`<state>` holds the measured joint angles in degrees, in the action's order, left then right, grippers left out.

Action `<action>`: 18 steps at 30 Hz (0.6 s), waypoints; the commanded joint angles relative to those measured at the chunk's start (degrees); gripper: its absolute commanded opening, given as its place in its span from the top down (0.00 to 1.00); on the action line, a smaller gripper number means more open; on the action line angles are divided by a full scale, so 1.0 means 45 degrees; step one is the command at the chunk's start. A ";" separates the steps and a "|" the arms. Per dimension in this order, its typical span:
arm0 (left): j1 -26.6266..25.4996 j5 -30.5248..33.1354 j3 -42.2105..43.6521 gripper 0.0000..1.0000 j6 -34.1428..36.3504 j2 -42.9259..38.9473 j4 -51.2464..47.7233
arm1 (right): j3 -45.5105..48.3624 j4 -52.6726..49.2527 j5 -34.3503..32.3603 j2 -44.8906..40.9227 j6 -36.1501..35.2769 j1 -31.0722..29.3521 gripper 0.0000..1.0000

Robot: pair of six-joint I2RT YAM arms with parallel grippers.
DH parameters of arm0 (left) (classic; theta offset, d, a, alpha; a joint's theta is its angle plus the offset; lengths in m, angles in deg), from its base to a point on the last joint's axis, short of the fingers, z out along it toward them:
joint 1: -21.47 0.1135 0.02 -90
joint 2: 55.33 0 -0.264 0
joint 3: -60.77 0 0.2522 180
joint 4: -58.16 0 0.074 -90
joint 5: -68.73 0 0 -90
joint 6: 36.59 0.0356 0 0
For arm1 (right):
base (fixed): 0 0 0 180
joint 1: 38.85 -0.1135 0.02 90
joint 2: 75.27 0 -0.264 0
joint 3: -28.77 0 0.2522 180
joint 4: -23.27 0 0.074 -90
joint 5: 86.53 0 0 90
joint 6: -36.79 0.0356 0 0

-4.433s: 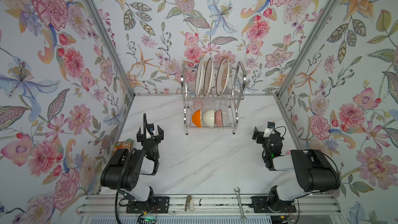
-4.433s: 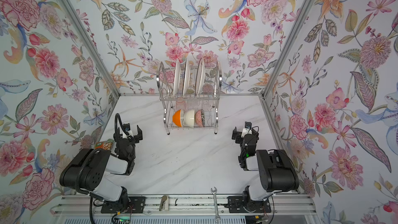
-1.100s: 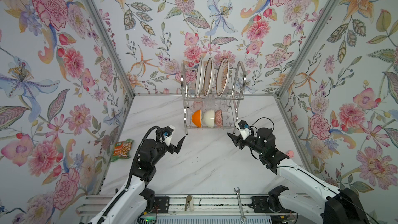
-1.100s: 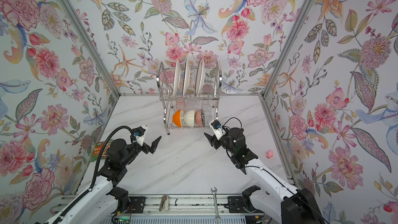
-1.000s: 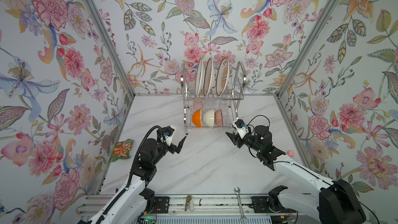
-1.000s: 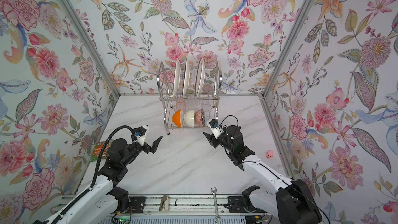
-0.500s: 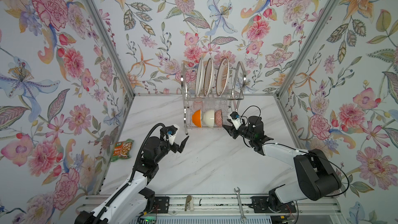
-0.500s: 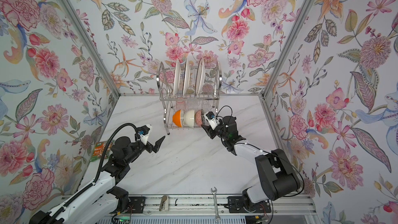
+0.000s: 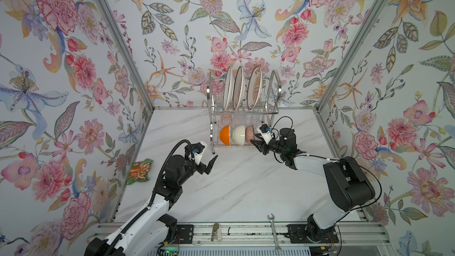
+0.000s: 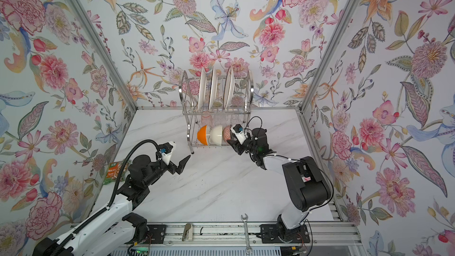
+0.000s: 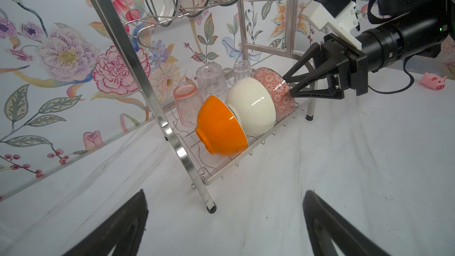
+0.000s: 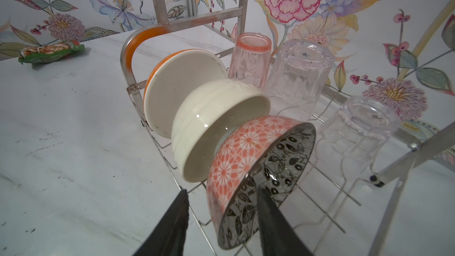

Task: Unload the mixed dishes from the dish rack
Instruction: 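Close the right gripper on the rim of the pink-patterned bowl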

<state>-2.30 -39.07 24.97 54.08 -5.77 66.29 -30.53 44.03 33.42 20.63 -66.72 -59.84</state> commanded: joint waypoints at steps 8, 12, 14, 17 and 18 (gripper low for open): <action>-0.0401 -0.0009 -0.0587 0.01 -0.0109 0.0257 -0.0055 | -0.0551 0.0907 0.1092 0.0979 0.0521 0.0132 0.59; -0.0506 0.0011 -0.0585 0.01 -0.0109 0.0405 -0.0019 | -0.0659 0.1010 0.1468 0.1264 0.0626 0.0195 0.64; -0.0536 -0.0026 -0.0559 0.01 -0.0148 0.0510 0.0139 | -0.0788 0.0978 0.1655 0.1435 0.0621 0.0224 0.67; -0.0637 -0.0092 -0.0600 0.01 -0.0212 0.0678 0.0302 | -0.0893 0.1158 0.1825 0.1694 0.0694 0.0261 0.68; -0.0672 -0.0077 -0.0609 0.01 -0.0226 0.0715 0.0345 | -0.0915 0.1240 0.1885 0.1762 0.0752 0.0280 0.68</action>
<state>-4.40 -39.05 24.29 53.93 -2.99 66.38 -33.26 47.64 39.87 27.41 -64.34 -58.99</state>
